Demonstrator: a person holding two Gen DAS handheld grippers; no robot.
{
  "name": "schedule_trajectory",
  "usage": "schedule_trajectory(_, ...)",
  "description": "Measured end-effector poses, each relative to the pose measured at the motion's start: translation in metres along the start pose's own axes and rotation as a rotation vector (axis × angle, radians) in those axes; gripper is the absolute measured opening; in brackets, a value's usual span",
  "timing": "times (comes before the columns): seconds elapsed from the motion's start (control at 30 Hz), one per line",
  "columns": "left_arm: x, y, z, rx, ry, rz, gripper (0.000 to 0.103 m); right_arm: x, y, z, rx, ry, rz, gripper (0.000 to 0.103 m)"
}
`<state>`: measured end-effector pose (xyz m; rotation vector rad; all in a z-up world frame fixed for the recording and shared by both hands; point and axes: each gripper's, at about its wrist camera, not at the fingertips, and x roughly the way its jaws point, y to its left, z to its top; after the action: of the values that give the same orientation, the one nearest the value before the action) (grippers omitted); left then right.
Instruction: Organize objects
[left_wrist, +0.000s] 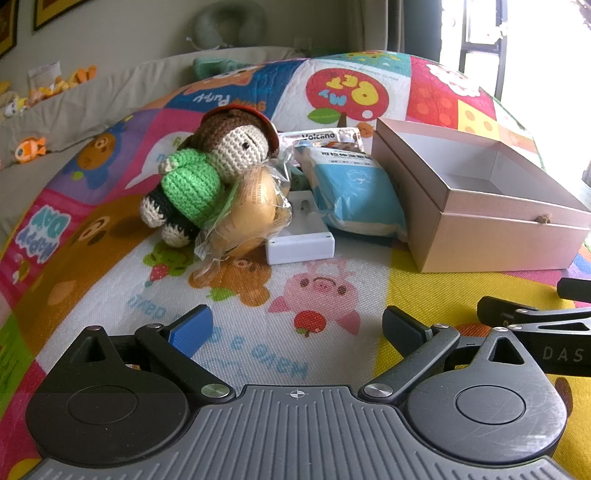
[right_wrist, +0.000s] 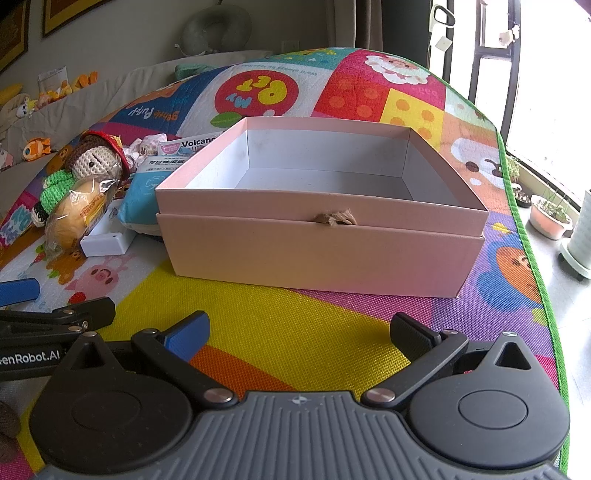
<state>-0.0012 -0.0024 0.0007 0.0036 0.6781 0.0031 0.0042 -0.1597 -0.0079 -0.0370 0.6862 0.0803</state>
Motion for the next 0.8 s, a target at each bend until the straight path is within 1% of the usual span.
schedule_trajectory(0.07, 0.0, 0.0, 0.001, 0.003, 0.001, 0.003, 0.101, -0.001, -0.005, -0.002, 0.004, 0.0, 0.004, 0.103)
schedule_trajectory(0.27, 0.002, 0.001, 0.001, 0.004, 0.001, 0.001, 0.101, -0.001, -0.004, -0.002, 0.002, 0.0, 0.002, 0.103)
schedule_trajectory(0.37, 0.002, 0.009, 0.001, -0.023, 0.001, -0.027, 0.101, -0.001, 0.003, 0.0, -0.01, 0.003, -0.016, 0.103)
schedule_trajectory(0.47, 0.0, 0.002, -0.001, 0.01, -0.001, 0.004, 0.102, -0.003, -0.004, -0.004, 0.014, -0.002, 0.006, 0.103)
schedule_trajectory(0.53, 0.002, 0.006, 0.001, -0.005, 0.004, -0.009, 0.101, -0.001, -0.002, -0.004, 0.005, 0.0, -0.001, 0.103)
schedule_trajectory(0.8, 0.003, 0.006, 0.002, -0.002, 0.006, -0.006, 0.101, 0.0, -0.002, -0.002, 0.005, 0.002, 0.0, 0.103)
